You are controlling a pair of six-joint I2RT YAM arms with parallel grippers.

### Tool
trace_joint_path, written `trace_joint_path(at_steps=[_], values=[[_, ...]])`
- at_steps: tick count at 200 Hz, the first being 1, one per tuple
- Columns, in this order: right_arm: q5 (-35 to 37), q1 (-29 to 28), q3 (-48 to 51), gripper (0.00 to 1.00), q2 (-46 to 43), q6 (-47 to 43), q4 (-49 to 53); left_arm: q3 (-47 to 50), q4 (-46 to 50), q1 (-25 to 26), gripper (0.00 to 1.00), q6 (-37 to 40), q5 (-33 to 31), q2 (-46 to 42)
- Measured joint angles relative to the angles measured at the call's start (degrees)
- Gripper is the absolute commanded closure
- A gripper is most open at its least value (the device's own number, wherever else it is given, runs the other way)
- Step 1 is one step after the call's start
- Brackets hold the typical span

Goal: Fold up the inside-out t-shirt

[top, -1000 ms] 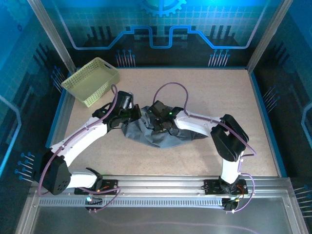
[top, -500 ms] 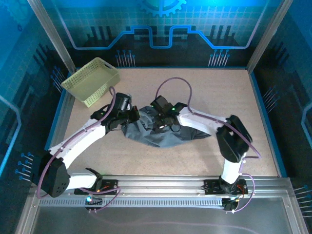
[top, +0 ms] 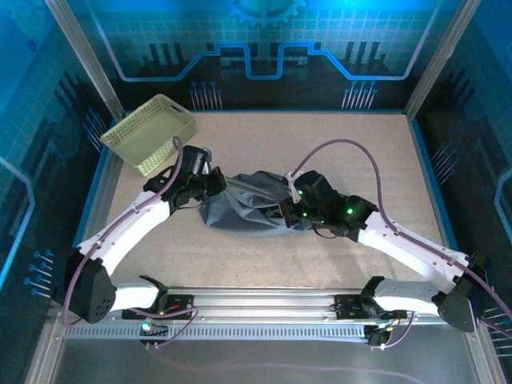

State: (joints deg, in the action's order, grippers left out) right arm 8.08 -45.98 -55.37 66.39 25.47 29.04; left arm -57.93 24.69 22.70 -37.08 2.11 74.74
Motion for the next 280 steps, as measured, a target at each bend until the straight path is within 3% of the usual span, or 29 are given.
trace_joint_path(at_steps=[20, 50, 68, 77, 91, 102, 114, 129, 158, 175, 215, 280], values=[[-2.8, 2.91, 2.93, 1.0, 1.55, 0.63, -2.1, -1.81, 0.13, -0.07, 1.0, 0.61, 1.99, 4.33], [-5.44, 8.74, 3.58, 1.0, 11.82, 2.05, -5.44, -8.44, 2.27, -0.22, 1.0, 2.91, 2.71, 15.23], [-5.95, 11.82, 2.64, 0.89, 18.08, 2.47, -6.03, -13.7, 4.63, -0.26, 0.88, 4.48, 2.38, 22.03], [-5.79, 12.96, 1.29, 0.78, 20.72, 2.54, -5.77, -16.57, 6.14, -0.26, 0.8, 5.16, 2.01, 25.11], [-4.76, 13.92, -1.42, 0.69, 23.34, 2.23, -4.92, -20.68, 8.39, -0.24, 0.55, 5.92, 0.17, 28.79], [-3.5, 14.19, -3.28, 0.63, 24.24, 2.36, -4.04, -22.12, 9.53, 0.07, 0.44, 6.6, -2.08, 29.59], [-2.12, 14.23, -4.76, 0.56, 24.37, 1.75, -3.37, -22.43, 11.21, 1.2, 0.37, 7.32, -5.64, 28.76], [-0.35, 14.05, -5.4, 0.55, 23.74, 1.03, -2.73, -21.9, 12.83, 4.85, 0.34, 7.63, -10.03, 25.64], [2.97, 12.5, -4.5, 0.56, 19.63, 0.02, -0.24, -18.34, 13.11, 15.19, 0.33, 7.17, -13.07, 15.72], [3.48, 11.08, -3.28, 0.58, 15.78, 0.02, 0.83, -17.57, 13.22, 18.69, 0.36, 6.03, -12.94, 13.46], [3.26, 8.22, -2.58, 0.65, 13.07, 1.92, 1.44, -13.42, 12.61, 19.47, 0.44, 2.43, -12.57, 16.85], [3.08, 6.97, -2.34, 0.73, 19.15, 4.81, 1.4, -12.83, 7.76, 19.06, 0.47, -0.79, -11.28, 22.03]])
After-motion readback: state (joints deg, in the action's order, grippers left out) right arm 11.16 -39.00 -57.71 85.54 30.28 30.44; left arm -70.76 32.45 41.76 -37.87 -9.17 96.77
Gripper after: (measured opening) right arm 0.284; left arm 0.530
